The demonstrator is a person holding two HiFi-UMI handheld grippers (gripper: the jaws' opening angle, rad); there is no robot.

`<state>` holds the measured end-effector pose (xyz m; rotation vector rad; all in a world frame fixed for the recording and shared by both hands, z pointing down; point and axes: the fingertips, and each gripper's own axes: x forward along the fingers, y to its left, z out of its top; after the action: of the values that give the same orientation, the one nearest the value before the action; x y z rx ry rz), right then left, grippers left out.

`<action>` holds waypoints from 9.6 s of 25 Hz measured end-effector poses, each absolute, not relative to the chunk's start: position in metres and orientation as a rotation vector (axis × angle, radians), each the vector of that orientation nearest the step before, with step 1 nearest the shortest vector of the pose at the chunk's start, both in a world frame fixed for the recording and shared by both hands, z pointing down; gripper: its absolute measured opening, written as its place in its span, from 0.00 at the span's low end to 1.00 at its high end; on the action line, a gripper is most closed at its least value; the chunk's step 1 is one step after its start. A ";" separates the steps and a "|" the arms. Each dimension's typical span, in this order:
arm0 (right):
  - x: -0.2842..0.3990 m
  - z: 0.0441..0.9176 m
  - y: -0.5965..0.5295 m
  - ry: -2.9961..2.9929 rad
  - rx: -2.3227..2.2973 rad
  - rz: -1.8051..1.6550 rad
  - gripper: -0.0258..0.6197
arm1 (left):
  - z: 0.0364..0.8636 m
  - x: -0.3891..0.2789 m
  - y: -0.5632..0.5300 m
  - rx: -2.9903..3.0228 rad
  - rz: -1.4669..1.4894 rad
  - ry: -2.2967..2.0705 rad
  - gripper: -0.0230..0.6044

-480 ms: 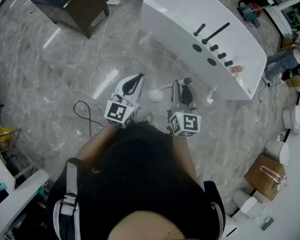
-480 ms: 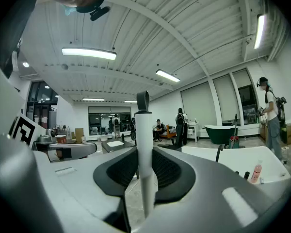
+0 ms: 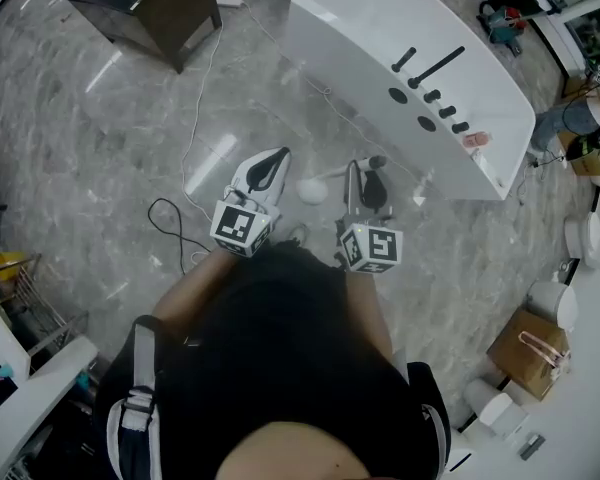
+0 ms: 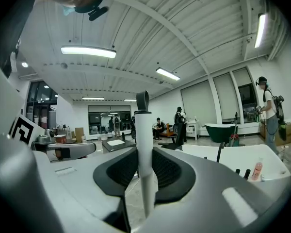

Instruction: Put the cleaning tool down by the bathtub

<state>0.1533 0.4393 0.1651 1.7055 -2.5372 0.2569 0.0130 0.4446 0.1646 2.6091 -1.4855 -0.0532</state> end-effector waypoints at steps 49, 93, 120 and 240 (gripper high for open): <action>0.149 0.192 0.211 -2.592 1.644 0.273 0.18 | 0.186 0.016 0.233 2.549 -0.030 -1.502 0.05; 0.119 0.258 0.011 -2.507 1.641 0.360 0.18 | 0.227 -0.023 0.028 2.498 0.014 -1.468 0.05; 0.072 0.407 -0.112 -2.323 1.685 0.489 0.18 | 0.364 -0.069 -0.077 2.439 0.147 -1.361 0.05; 0.068 0.899 -0.269 -1.858 1.704 0.854 0.18 | 0.633 -0.122 -0.220 2.342 0.179 -1.261 0.05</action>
<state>0.0683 -0.2691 0.8991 1.7043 -1.8580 0.8537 -0.1219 -0.2205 0.6332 2.3415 -1.2610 0.1787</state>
